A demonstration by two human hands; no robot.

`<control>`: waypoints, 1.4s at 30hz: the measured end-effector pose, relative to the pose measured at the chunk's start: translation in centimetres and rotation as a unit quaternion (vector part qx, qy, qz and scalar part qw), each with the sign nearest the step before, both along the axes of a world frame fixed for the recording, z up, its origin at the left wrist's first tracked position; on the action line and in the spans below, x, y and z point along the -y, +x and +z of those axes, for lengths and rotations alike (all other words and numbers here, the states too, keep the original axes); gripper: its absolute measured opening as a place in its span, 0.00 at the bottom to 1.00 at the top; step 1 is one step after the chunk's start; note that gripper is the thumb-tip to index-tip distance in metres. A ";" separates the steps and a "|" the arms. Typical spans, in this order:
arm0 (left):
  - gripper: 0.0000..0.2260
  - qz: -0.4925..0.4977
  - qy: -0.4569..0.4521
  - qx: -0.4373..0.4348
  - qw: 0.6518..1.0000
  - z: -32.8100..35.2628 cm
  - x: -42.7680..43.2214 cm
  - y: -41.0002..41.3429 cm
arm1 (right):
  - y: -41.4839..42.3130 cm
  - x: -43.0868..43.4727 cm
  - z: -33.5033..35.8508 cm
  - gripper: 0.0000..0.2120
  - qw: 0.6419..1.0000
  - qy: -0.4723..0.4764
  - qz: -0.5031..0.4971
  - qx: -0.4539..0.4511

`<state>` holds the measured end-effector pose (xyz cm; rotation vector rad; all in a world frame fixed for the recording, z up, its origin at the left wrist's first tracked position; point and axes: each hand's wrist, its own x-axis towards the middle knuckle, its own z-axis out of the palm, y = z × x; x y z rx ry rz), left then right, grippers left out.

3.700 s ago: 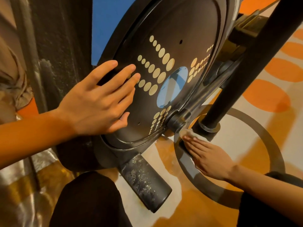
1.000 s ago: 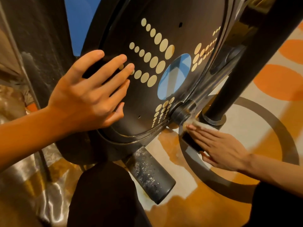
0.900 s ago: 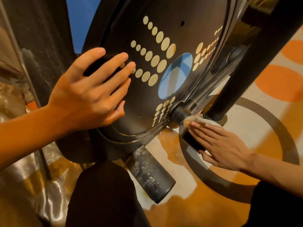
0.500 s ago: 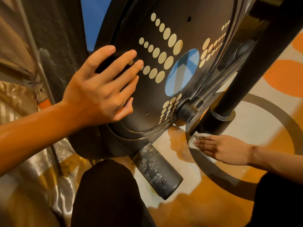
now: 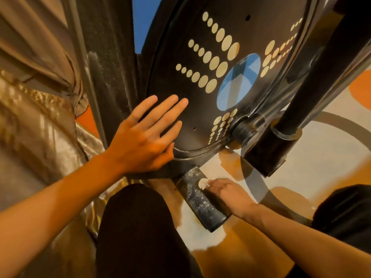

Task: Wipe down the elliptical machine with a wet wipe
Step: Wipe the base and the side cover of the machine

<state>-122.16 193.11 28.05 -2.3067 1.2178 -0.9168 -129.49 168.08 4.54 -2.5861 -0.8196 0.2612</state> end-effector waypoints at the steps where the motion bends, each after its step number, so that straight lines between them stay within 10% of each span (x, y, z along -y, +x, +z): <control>1: 0.16 0.011 -0.010 -0.013 1.000 -1.3 -0.5 -0.9 | -0.5 -0.7 -0.6 0.22 0.999 0.004 -0.026 -0.039; 7: 0.17 0.050 -0.069 -0.034 0.996 -6.4 -1.2 -2.1 | -4.8 -2.9 -2.4 0.21 0.961 0.035 -0.234 -0.141; 15: 0.17 0.069 -0.090 0.015 0.993 -9.3 -2.1 0.2 | -9.0 -2.3 -4.3 0.37 0.953 -0.009 -0.199 -0.228; 42: 0.14 0.061 -0.156 0.089 0.982 -11.1 -1.2 1.0 | 1.9 -6.6 -8.2 0.28 0.969 0.063 -0.173 -0.166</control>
